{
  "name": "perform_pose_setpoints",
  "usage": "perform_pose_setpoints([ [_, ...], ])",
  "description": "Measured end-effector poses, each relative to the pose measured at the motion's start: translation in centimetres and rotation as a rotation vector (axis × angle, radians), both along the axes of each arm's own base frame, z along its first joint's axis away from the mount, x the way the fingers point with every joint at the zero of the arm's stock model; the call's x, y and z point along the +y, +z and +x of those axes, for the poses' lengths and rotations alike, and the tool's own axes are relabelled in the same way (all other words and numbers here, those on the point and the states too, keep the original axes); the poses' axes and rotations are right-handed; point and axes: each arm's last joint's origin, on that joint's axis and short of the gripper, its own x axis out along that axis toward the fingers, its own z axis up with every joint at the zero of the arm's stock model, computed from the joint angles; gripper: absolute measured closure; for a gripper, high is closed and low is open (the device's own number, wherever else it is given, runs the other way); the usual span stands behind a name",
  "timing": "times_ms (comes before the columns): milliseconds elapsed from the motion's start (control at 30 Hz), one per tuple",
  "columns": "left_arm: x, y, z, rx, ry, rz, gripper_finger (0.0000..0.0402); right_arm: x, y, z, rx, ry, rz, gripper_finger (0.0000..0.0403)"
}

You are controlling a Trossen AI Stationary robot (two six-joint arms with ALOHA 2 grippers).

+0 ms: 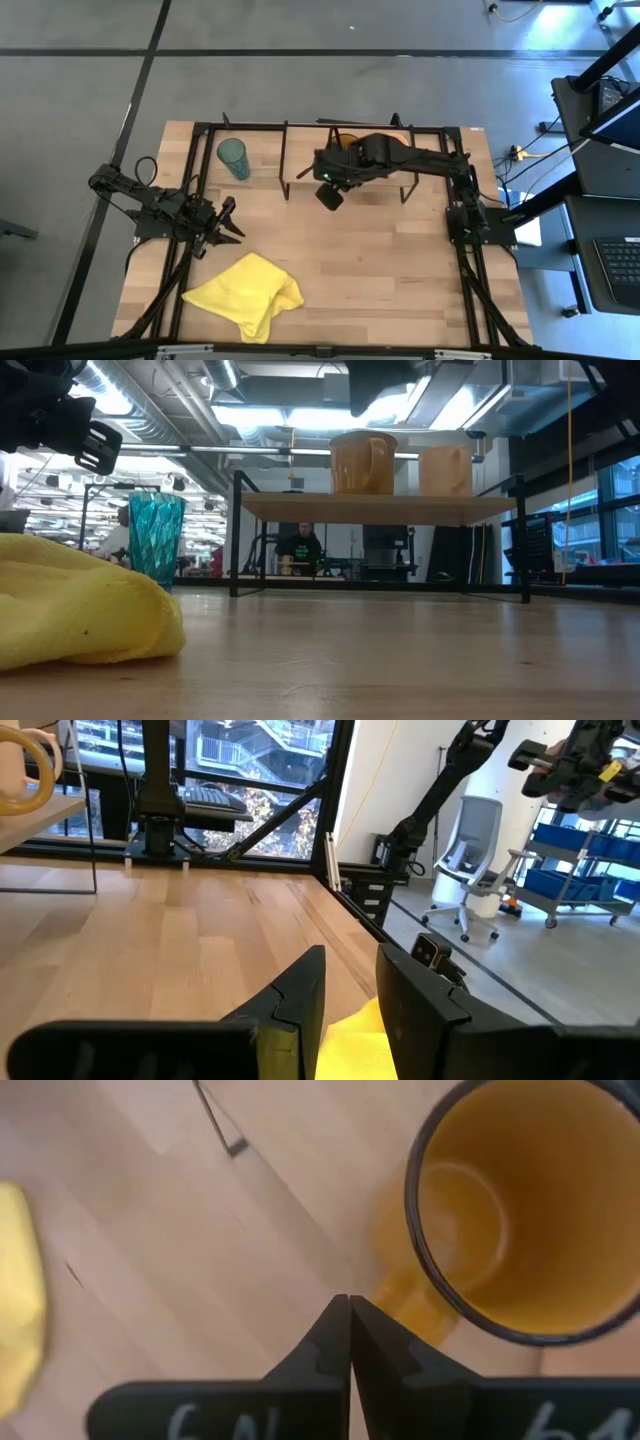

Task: Stack small to large cups/mugs on shelf
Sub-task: Put the orange mug on the shelf

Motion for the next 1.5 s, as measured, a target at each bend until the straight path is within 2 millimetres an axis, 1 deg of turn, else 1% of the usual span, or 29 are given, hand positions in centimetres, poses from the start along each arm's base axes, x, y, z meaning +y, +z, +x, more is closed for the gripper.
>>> perform_pose_setpoints([
  [367, 0.0, 0.0, 0.0, 0.0, 0.0, 0.0, 0.0314, -0.9, -0.1, 0.0, 0.021, 0.035, -0.008, 0.0393],
  [867, 0.0, 0.0, 0.0, 0.0, 0.0, 0.0, 0.0315, -3.2, -0.1, -0.2, 0.013, -0.05, -0.004, 0.0393],
  [1167, 0.0, 0.0, 0.0, 0.0, 0.0, 0.0, 0.0315, -3.0, -0.1, -0.1, 0.016, -0.011, 0.05, 0.0393],
  [1367, 0.0, 0.0, 0.0, 0.0, 0.0, 0.0, 0.0315, -3.0, -0.1, -0.1, 0.026, 0.02, 0.035, 0.0392],
  [1500, 0.0, 0.0, 0.0, 0.0, 0.0, 0.0, 0.0315, -3.1, -0.1, -0.1, 0.025, 0.04, 0.026, 0.0375],
])
